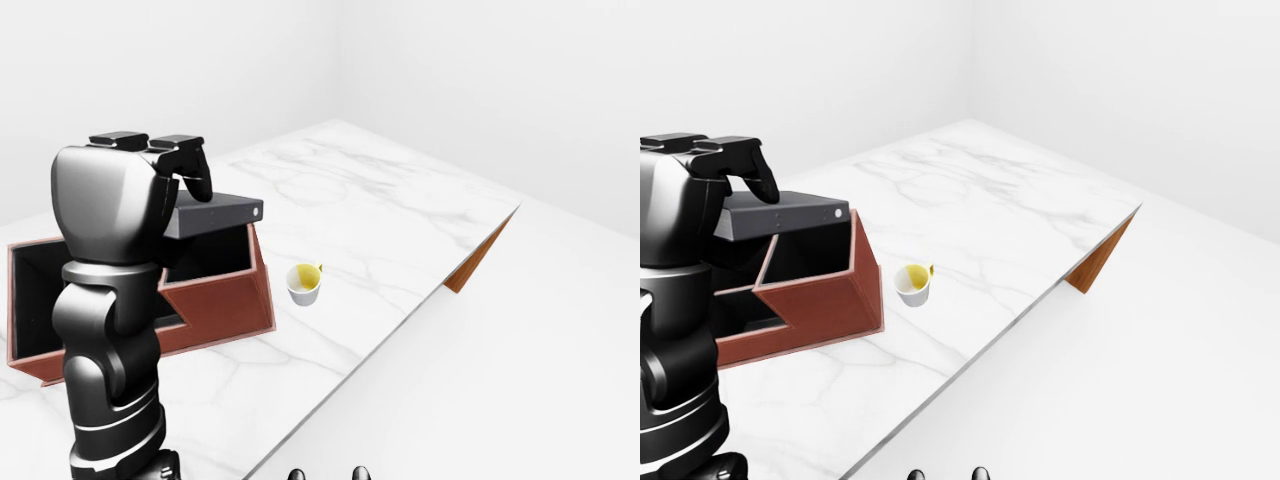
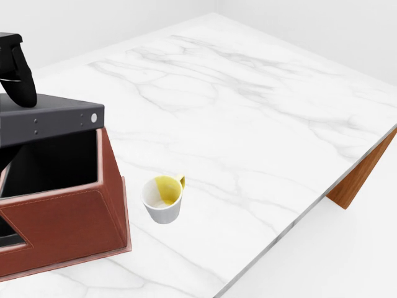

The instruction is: Pick up the book and place it in the right compartment of the caddy.

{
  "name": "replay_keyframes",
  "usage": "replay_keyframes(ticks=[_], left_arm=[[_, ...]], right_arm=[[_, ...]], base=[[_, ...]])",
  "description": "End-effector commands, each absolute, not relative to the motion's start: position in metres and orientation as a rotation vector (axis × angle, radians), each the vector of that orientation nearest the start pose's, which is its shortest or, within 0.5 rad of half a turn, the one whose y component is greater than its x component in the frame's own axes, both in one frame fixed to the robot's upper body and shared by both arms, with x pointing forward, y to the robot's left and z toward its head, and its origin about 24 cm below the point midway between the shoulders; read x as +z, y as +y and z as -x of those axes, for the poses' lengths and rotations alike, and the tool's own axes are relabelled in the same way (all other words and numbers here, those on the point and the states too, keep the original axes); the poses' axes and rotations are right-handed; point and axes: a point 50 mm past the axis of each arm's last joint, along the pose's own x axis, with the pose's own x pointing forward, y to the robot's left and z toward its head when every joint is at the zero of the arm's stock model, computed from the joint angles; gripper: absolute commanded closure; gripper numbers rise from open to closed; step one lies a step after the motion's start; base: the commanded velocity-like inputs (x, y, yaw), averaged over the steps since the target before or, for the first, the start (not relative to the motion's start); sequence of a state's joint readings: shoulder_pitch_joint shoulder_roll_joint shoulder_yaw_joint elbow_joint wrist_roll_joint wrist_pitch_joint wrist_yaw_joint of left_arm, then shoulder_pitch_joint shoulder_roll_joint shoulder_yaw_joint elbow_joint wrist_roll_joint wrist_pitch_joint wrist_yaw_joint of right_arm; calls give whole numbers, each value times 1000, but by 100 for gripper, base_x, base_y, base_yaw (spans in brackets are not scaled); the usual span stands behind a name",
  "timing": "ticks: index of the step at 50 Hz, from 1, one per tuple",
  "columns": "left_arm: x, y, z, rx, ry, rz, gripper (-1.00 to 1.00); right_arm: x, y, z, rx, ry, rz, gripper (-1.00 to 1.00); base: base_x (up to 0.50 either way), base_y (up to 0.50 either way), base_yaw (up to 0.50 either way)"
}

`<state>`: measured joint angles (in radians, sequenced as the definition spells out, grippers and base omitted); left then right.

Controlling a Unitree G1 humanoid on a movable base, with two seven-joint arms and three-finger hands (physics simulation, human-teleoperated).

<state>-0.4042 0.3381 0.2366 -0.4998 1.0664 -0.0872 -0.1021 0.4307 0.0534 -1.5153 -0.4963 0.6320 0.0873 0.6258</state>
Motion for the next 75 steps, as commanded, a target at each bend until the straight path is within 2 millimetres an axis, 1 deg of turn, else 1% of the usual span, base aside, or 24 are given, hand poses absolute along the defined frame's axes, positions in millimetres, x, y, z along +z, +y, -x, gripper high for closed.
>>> replay_keyframes(ticks=[1,23,26,28,29,33,37,42,46,54,57,63,66,70,75], left_arm=[[270,194,-240,530,-842,-1361,100],[270,194,-240,529,-843,-1362,100],[267,193,-240,538,-824,-1418,100],[265,192,-241,499,-807,-1401,100],[265,192,-240,513,-807,-1407,100],[263,191,-243,538,-765,-1517,100],[263,189,-244,537,-763,-1511,100],[261,186,-246,552,-747,-1575,100],[263,186,-247,549,-748,-1559,100],[260,184,-255,544,-709,-1619,100],[256,184,-259,533,-667,-1674,100],[251,185,-267,514,-639,-1679,100],[245,185,-271,513,-622,-1710,100],[248,187,-268,543,-622,-1731,100],[249,188,-272,539,-606,-1748,100]], right_arm=[[147,-353,27,-770,-324,191,-100],[147,-353,27,-770,-324,191,-100],[146,-353,26,-768,-321,190,-100],[146,-353,26,-770,-316,191,-100],[146,-353,27,-769,-320,192,-100],[145,-353,26,-766,-313,188,-100],[144,-353,26,-763,-307,187,-100],[143,-353,25,-760,-304,186,-100],[142,-354,26,-760,-299,182,-100],[139,-354,25,-759,-289,174,-100],[140,-354,25,-759,-290,182,-100],[140,-354,25,-757,-286,183,-100],[139,-354,24,-755,-281,181,-100],[139,-354,24,-753,-279,183,-100],[138,-354,24,-751,-273,180,-100]], base=[[0,0,0],[0,0,0],[0,0,0],[0,0,0],[0,0,0],[0,0,0],[0,0,0],[0,0,0],[0,0,0],[0,0,0],[0,0,0],[0,0,0],[0,0,0],[0,0,0],[0,0,0]])
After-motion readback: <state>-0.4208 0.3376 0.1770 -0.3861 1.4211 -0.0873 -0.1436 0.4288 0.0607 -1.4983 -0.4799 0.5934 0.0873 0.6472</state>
